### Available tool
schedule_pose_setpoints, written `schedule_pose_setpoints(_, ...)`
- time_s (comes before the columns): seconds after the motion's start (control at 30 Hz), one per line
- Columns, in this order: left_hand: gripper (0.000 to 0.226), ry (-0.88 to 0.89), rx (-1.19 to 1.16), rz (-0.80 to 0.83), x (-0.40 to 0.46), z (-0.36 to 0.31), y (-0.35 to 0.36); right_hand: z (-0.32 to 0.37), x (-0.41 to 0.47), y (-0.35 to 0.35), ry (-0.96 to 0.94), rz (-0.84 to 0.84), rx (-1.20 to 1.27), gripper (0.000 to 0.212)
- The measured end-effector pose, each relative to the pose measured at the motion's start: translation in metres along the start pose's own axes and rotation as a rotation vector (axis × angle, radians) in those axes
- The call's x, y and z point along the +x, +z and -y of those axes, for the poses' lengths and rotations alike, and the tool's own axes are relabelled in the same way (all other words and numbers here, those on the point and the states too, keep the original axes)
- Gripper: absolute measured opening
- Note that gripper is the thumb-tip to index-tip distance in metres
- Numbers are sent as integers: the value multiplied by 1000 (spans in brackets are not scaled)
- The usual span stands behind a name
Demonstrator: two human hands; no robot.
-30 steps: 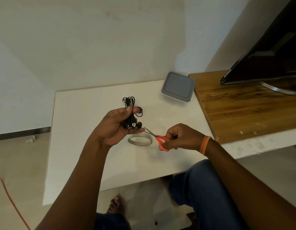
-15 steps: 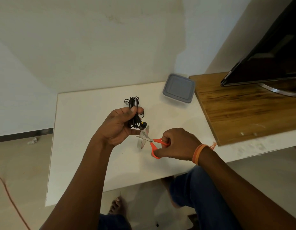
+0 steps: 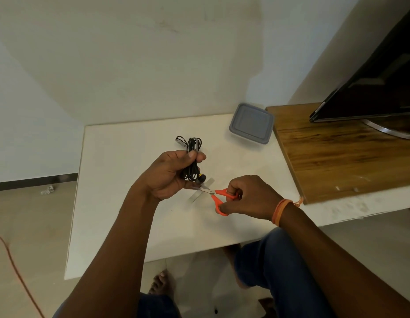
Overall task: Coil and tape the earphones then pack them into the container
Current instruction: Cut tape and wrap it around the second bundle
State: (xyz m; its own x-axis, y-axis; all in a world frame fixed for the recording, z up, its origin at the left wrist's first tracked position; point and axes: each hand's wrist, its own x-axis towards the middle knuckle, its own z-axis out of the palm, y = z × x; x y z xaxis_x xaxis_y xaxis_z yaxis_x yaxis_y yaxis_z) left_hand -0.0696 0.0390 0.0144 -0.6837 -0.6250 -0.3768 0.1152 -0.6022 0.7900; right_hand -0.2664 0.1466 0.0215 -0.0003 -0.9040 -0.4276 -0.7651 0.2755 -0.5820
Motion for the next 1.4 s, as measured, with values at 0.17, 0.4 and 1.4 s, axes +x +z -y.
schedule_pose_setpoints(0.17,25,-12,-36,-40,-1,-3,-1,-6,1,1,-11,-3,52,28)
schedule_pose_setpoints(0.4,25,-13,-74,-64,1,-1,-4,-11,3,-2,12,15,158,23)
schedule_pose_setpoints(1.4,24,-28,-87,-51,1,-1,2,-24,5,-11,19,166,288,24)
